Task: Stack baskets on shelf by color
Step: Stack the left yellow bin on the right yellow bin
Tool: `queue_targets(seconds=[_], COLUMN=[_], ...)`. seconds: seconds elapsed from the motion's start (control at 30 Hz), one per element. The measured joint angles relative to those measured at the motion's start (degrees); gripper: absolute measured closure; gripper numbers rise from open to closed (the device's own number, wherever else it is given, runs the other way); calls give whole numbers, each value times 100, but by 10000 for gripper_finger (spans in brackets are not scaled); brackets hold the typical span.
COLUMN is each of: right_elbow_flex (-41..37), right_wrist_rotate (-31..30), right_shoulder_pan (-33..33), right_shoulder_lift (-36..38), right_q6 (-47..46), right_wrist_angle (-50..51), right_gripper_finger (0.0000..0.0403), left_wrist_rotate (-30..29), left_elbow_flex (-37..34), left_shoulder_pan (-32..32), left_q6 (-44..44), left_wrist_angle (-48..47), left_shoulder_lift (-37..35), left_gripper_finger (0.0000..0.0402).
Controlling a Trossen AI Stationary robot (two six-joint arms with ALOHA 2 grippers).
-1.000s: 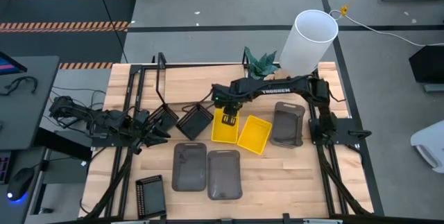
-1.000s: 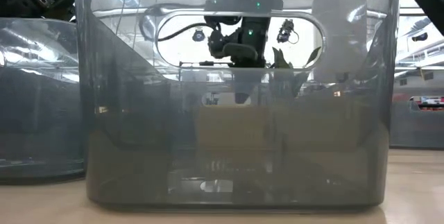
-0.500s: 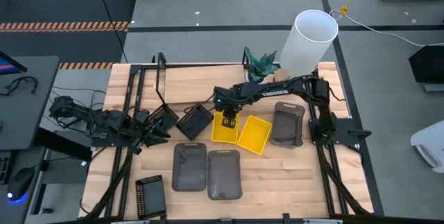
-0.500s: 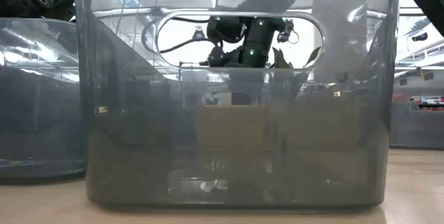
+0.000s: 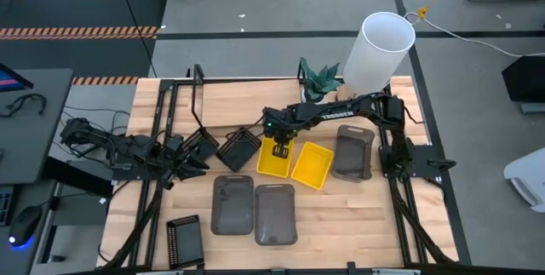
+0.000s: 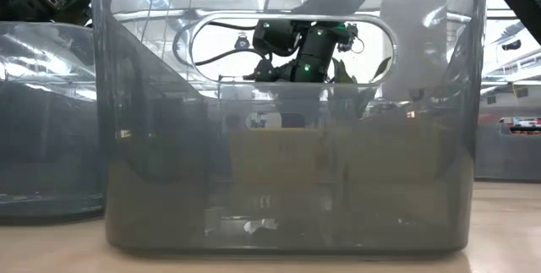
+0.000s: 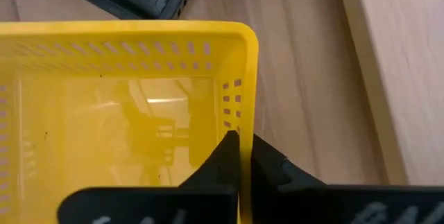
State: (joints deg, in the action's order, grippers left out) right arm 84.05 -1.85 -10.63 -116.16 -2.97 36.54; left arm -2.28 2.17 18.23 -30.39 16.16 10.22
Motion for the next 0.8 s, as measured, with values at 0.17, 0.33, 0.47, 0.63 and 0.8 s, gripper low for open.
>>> queue_targets(seconds=[0.17, 0.33, 0.47, 0.63, 0.8], right_elbow_flex=[77, 504, 1048, 1714, 2242], right_wrist_rotate=[12, -27, -164, -194, -378], right_shoulder_pan=[-39, -41, -32, 54, 228], right_shoulder_lift=[11, 71, 74, 74, 192], right_q6=[-55, -46, -43, -131, -198], right_wrist_angle=[248, 864, 1586, 2382, 3144], right_gripper_finger=[395, 395, 395, 396, 395], left_wrist_rotate=[1, 1, 2, 2, 2], left_elbow_flex=[0, -1, -1, 1, 1], left_shoulder_pan=[0, 1, 1, 0, 0], left_q6=[0, 1, 0, 2, 2], left_wrist_angle=[0, 0, 0, -4, -3], left_shoulder_lift=[0, 0, 0, 0, -4], left_gripper_finger=[285, 285, 285, 285, 285])
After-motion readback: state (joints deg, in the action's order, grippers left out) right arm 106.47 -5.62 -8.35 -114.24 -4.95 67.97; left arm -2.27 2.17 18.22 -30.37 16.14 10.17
